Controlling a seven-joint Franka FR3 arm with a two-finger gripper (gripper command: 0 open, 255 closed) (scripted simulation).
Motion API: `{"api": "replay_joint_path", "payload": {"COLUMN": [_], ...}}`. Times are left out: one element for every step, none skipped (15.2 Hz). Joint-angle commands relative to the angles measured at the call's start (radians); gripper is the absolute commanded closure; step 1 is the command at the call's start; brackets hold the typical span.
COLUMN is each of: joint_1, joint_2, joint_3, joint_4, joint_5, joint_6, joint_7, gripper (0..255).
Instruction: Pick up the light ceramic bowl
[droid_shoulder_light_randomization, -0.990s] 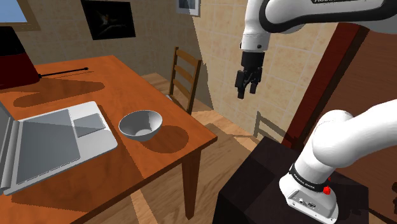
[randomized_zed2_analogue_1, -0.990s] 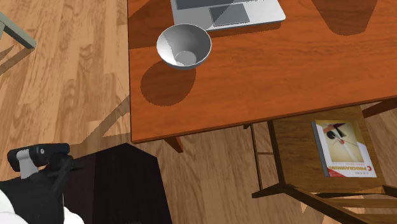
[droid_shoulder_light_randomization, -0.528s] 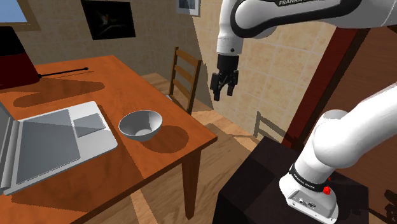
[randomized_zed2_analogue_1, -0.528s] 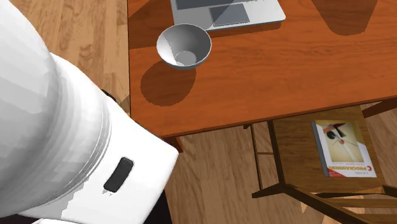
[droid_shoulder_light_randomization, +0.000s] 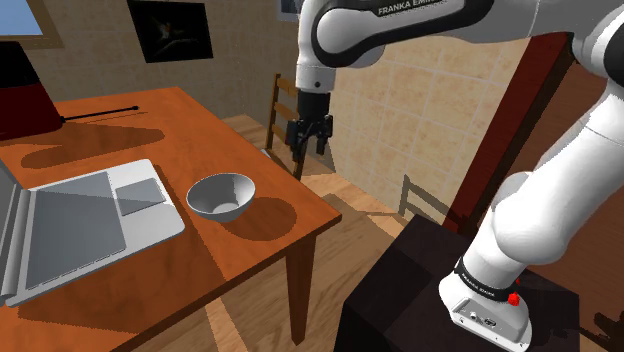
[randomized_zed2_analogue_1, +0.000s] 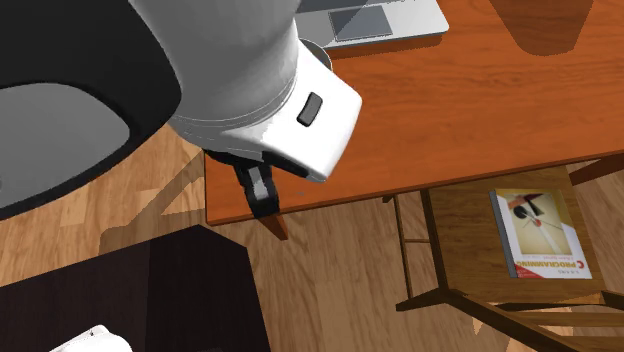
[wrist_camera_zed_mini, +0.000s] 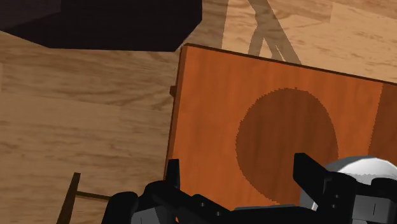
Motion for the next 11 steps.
{"api": "replay_joint_path", "payload": {"joint_1": [0.010,0.015,0.020,0.026,0.032,0.038,0.045,0.053,0.060,0.069,0.078], "joint_2": [0.061,0.096,0.130,0.165,0.200,0.235,0.271,0.307,0.344,0.381,0.419], "joint_3": [0.016,0.024,0.031,0.038,0.045,0.051,0.057,0.063,0.068,0.072,0.076], "joint_4": [0.054,0.086,0.120,0.155,0.191,0.229,0.269,0.309,0.352,0.397,0.443], "joint_5": [-0.002,-0.005,-0.009,-0.014,-0.020,-0.026,-0.033,-0.041,-0.049,-0.058,-0.068], "joint_6": [0.020,0.027,0.033,0.039,0.043,0.046,0.048,0.048,0.048,0.046,0.042], "joint_7": [0.015,0.023,0.031,0.039,0.048,0.057,0.065,0.074,0.083,0.092,0.102], "gripper": [0,0,0,0,0,0,0,0,0,0,0]}}
